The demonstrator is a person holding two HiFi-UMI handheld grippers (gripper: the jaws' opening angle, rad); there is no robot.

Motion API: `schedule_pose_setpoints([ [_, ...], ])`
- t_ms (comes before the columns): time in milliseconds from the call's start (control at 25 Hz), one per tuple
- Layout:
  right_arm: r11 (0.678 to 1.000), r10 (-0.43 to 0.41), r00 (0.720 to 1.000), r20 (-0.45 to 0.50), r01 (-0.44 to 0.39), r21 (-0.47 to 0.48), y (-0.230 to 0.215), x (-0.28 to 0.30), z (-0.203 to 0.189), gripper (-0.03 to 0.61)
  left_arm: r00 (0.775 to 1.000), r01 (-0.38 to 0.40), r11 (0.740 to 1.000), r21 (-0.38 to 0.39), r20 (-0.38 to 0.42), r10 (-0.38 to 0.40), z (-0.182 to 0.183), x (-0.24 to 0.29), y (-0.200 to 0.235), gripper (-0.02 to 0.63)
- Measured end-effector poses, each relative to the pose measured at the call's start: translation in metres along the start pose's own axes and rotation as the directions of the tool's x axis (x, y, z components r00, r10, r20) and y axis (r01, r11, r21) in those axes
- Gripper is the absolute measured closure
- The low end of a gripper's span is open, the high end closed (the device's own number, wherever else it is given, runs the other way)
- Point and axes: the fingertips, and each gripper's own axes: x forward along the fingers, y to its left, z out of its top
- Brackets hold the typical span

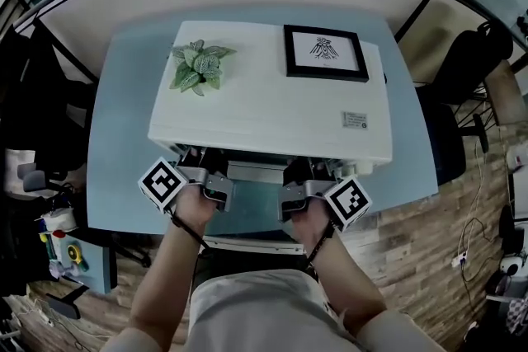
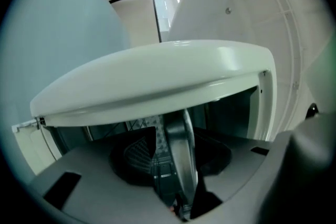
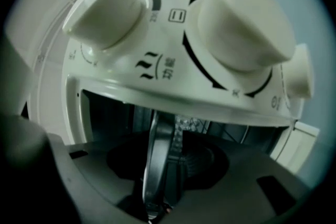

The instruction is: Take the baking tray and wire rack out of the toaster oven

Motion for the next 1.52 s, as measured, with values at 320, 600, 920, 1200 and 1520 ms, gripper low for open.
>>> schedule_pose_setpoints([
  [320, 1.0, 0.013, 1.0, 0.019, -0.014, 0.025, 0.004, -0.006, 0.006, 0.476, 1.0, -0.02, 1.0, 0.012, -0.015, 0.02, -0.001, -0.004, -0.004, 0.495],
  [600, 0.997, -0.037, 0.999, -0.01, 0.038, 0.067, 0.003, -0.031, -0.003, 0.488, 0.999, -0.042, 0.999, -0.01, -0.028, 0.041, -0.01, -0.026, -0.009, 0.508],
  [920, 0.989, -0.085, 0.993, -0.08, 0.094, 0.11, 0.006, -0.074, -0.022, 0.505, 0.994, -0.097, 0.994, -0.045, -0.044, 0.095, -0.025, -0.075, -0.012, 0.526],
  [1200, 0.98, -0.128, 0.984, -0.127, 0.145, 0.135, 0.004, -0.121, -0.04, 0.518, 0.99, -0.133, 0.988, -0.076, -0.057, 0.129, -0.039, -0.121, -0.018, 0.54],
  [1520, 0.97, -0.181, 0.958, -0.221, 0.211, 0.119, 0.005, -0.172, -0.06, 0.519, 0.985, -0.164, 0.981, -0.107, -0.07, 0.157, -0.056, -0.174, -0.028, 0.549],
])
